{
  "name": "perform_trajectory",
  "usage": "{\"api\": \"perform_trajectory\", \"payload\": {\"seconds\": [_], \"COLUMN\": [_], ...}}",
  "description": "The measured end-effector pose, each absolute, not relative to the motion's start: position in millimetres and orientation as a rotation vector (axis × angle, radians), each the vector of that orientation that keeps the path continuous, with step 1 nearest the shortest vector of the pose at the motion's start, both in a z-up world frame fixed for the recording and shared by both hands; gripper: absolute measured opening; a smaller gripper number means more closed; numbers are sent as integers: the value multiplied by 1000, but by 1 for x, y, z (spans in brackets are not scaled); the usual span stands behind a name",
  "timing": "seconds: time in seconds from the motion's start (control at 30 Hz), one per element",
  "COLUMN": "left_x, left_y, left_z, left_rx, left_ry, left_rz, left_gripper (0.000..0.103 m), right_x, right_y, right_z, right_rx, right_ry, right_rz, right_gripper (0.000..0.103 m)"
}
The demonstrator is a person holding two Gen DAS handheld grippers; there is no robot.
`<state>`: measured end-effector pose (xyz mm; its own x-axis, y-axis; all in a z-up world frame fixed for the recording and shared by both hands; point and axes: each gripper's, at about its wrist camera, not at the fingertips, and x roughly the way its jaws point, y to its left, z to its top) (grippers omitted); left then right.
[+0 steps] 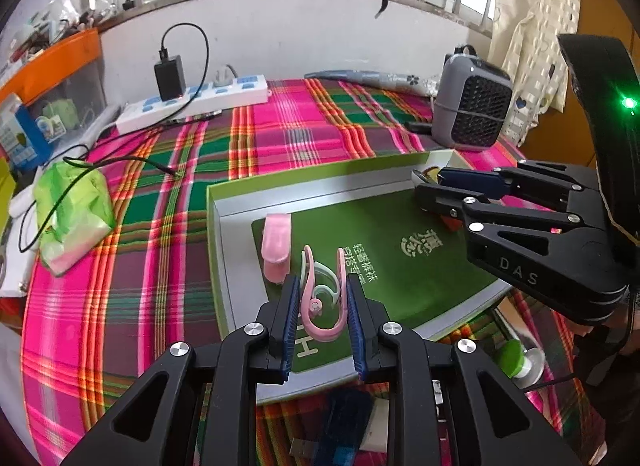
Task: Organize rigid objects
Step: 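Carry the pink clip and black gadget over the green box with both tools, then lower the black gadget into the box and open the right tool while the left tool holds the clip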
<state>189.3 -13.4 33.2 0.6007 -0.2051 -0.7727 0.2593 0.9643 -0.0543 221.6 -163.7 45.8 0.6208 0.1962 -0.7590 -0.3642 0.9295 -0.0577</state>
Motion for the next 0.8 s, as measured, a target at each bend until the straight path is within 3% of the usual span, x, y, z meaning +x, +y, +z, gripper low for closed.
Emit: {"api": "perform_trajectory", "payload": {"seconds": [0.8], "left_x": [205], "left_y": [-17], "left_z": [13], "left_rx": [79], "left_ry": [931], "left_rz": [-242], "left_gripper": [22], "right_x": [238], "right_y": [-152], "right_z": [21], "right_rx": [-271], "right_ry": [879], "right_rz": [315], "right_gripper": [26]}}
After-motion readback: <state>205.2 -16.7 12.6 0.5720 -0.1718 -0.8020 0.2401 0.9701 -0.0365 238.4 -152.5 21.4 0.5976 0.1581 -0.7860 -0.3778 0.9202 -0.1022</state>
